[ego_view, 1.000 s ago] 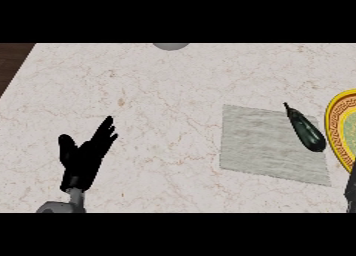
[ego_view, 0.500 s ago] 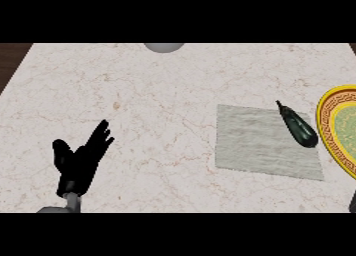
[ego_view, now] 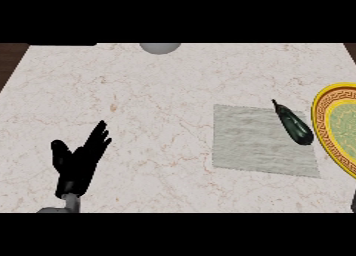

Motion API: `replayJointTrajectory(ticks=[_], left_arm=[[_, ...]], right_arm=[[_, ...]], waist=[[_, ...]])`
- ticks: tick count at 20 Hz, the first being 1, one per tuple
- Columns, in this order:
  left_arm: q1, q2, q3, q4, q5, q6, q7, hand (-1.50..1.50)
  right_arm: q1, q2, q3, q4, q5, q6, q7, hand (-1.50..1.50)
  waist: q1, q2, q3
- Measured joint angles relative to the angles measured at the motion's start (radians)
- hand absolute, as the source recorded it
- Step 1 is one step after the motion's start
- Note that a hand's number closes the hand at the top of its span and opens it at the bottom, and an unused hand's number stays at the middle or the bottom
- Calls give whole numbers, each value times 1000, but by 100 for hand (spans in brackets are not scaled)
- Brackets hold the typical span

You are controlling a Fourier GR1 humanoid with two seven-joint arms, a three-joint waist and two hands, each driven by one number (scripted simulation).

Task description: Pick the croissant from the placemat and place it in the plate

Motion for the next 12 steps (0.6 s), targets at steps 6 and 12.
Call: replayJointTrajectory(ticks=[6,12], left_arm=[[6,0,2,0,-2,-6,-7,0],[2,-3,4,3,-2,-4,8,0]], right_arm=[[27,-74,45,142,-264,-166,-188,-150],[44,-58,110,88,-418,-325,-310,-150]], waist=[[-3,-2,0],[-8,-6,-1]])
